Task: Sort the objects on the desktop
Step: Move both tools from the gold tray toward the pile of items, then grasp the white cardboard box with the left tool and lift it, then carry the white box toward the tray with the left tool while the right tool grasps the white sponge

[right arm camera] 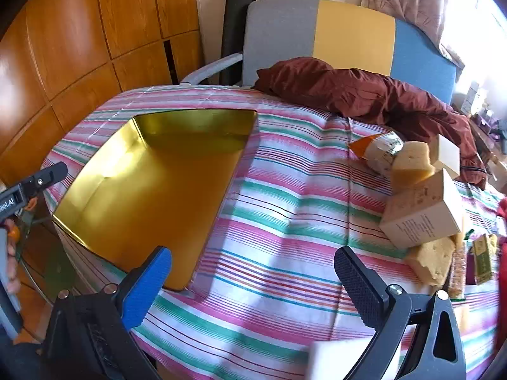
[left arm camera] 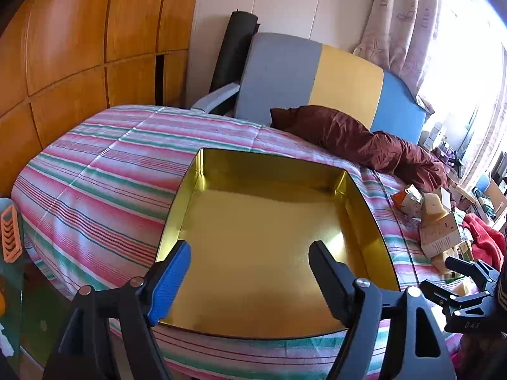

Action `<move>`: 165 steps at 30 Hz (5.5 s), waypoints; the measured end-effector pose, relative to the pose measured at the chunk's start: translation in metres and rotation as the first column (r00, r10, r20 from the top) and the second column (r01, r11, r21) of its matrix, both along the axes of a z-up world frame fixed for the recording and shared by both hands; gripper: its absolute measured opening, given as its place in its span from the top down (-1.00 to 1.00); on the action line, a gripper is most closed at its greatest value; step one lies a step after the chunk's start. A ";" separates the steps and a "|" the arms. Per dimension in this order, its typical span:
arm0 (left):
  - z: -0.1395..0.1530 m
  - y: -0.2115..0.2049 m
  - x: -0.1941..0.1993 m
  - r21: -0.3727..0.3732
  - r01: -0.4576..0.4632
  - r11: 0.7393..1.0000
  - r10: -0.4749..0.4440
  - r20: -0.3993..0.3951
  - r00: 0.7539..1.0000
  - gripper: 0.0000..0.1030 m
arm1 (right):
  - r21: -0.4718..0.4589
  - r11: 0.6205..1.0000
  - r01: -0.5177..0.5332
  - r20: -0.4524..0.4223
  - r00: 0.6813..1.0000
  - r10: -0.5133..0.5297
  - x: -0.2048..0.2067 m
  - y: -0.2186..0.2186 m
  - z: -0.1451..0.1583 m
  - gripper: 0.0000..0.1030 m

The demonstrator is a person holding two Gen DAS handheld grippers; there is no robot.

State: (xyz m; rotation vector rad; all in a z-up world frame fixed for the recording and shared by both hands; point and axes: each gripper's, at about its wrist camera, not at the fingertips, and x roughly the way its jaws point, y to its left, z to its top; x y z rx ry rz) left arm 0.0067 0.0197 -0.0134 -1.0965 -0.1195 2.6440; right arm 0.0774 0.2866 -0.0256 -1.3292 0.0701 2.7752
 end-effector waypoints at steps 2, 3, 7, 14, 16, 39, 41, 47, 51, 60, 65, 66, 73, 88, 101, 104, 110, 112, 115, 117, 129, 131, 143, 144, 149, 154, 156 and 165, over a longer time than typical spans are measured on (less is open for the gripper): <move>0.000 0.000 -0.001 -0.013 -0.007 1.000 0.007 0.011 1.000 -0.52 | 0.017 1.000 0.006 0.006 1.000 -0.006 0.005 0.005 0.001 -1.00; -0.001 -0.001 0.000 -0.014 -0.001 1.000 0.001 0.011 1.000 -0.52 | 0.018 1.000 0.009 0.010 1.000 -0.009 0.009 0.008 0.002 -1.00; -0.001 0.007 0.003 -0.015 0.035 0.999 -0.035 0.003 0.999 -0.52 | 0.007 0.999 0.031 0.043 0.999 -0.031 0.027 0.027 0.001 -1.00; -0.001 0.011 0.002 0.025 0.082 0.996 -0.083 0.016 0.996 -0.52 | -0.104 0.984 0.145 0.119 0.984 -0.132 0.064 0.073 -0.007 -1.00; -0.001 0.012 0.001 0.036 0.090 0.995 -0.091 0.024 0.996 -0.53 | -0.109 0.981 0.160 0.139 0.980 -0.144 0.071 0.079 -0.009 -1.00; 0.024 0.130 0.005 0.056 0.470 0.881 -0.472 0.037 0.881 -0.59 | -0.091 0.980 0.176 0.256 0.955 -0.148 0.069 0.088 -0.055 -1.00; 0.026 0.149 0.004 0.045 0.515 0.856 -0.517 0.045 0.855 -0.59 | -0.103 0.978 0.182 0.243 0.958 -0.153 0.071 0.091 -0.052 -1.00; 0.030 0.212 -0.002 0.080 0.658 0.749 -0.662 0.099 0.743 -0.59 | -0.183 0.961 0.206 0.234 0.959 -0.161 0.082 0.096 -0.040 -1.00; 0.032 0.258 0.000 0.068 0.727 0.683 -0.730 0.097 0.677 -0.59 | -0.187 0.960 0.207 0.224 0.961 -0.163 0.088 0.093 -0.036 -1.00; 0.017 0.352 0.009 -0.029 0.836 0.548 -0.829 0.114 0.547 -0.59 | -0.257 0.943 0.213 0.235 0.960 -0.153 0.096 0.096 -0.045 -1.00; 0.011 0.388 -0.002 -0.029 0.845 0.535 -0.833 0.151 0.532 -0.59 | -0.303 0.919 0.253 0.223 0.956 -0.190 0.094 0.106 -0.050 -1.00; 0.010 0.395 -0.004 -0.028 0.842 0.539 -0.828 0.164 0.536 -0.59 | -0.306 0.917 0.256 0.221 0.956 -0.194 0.094 0.107 -0.050 -1.00; -0.007 0.433 0.007 -0.148 0.813 0.564 -0.786 0.207 0.583 -0.66 | -0.315 0.911 0.267 0.211 0.955 -0.207 0.092 0.108 -0.055 -1.00; -0.015 0.389 -0.014 -0.039 0.769 0.639 -0.754 0.166 0.635 -0.08 | -0.344 0.883 0.321 0.163 0.946 -0.281 0.100 0.116 -0.051 -1.00; 0.002 0.283 -0.015 0.104 0.670 0.735 -0.678 0.103 0.728 -0.06 | -0.484 0.775 0.406 0.162 0.912 -0.376 0.089 0.130 -0.050 -1.00; 0.007 0.260 -0.015 0.136 0.649 0.749 -0.662 0.095 0.744 -0.06 | -0.416 0.817 0.399 0.164 0.917 -0.364 0.079 0.122 -0.044 -1.00; 0.018 0.223 -0.016 0.171 0.615 0.770 -0.631 0.058 0.774 -0.06 | -0.316 0.889 0.332 0.236 0.935 -0.265 0.077 0.111 -0.037 -1.00; 0.020 0.212 -0.019 0.187 0.599 0.778 -0.617 0.049 0.786 -0.06 | -0.354 0.853 0.384 0.273 0.914 -0.299 0.086 0.115 -0.037 -1.00; 0.024 0.200 -0.022 0.218 0.582 0.784 -0.602 0.036 0.798 -0.06 | -0.513 0.735 0.444 0.333 0.892 -0.306 0.100 0.117 -0.046 -1.00; 0.026 0.194 -0.023 0.232 0.576 0.784 -0.597 0.029 0.801 -0.06 | -0.500 0.713 0.491 0.330 0.870 -0.367 0.101 0.119 -0.051 -1.00; 0.047 0.138 -0.020 0.285 0.517 0.807 -0.530 -0.039 0.847 -0.06 | -0.271 0.794 0.544 0.290 0.833 -0.472 0.065 0.115 -0.029 -1.00; 0.048 0.130 -0.023 0.292 0.504 0.813 -0.515 -0.042 0.856 -0.06 | -0.300 0.773 0.560 0.345 0.819 -0.459 0.060 0.121 -0.037 -1.00; 0.042 0.093 -0.034 0.325 0.450 0.832 -0.465 -0.033 0.885 -0.06 | -0.442 0.595 0.671 0.431 0.741 -0.516 0.091 0.131 -0.055 -1.00; 0.042 0.090 -0.034 0.325 0.449 0.833 -0.463 -0.036 0.886 -0.06 | -0.428 0.601 0.675 0.426 0.737 -0.524 0.085 0.132 -0.056 -1.00; 0.039 0.075 -0.039 0.339 0.421 0.841 -0.437 -0.033 0.899 -0.06 | -0.383 0.644 0.662 0.369 0.749 -0.550 0.058 0.139 -0.047 -1.00; 0.035 0.067 -0.044 0.347 0.404 0.846 -0.423 -0.022 0.906 -0.06 | -0.214 0.743 0.635 0.419 0.746 -0.517 0.037 0.139 -0.052 -1.00; 0.033 0.065 -0.044 0.351 0.402 0.846 -0.423 -0.018 0.906 -0.06 | -0.162 0.770 0.617 0.471 0.734 -0.489 0.035 0.133 -0.067 -0.95; 0.031 0.052 -0.044 0.333 0.375 0.865 -0.393 -0.013 0.919 -0.06 | -0.094 0.841 0.533 0.372 0.802 -0.467 0.056 0.114 -0.047 -0.15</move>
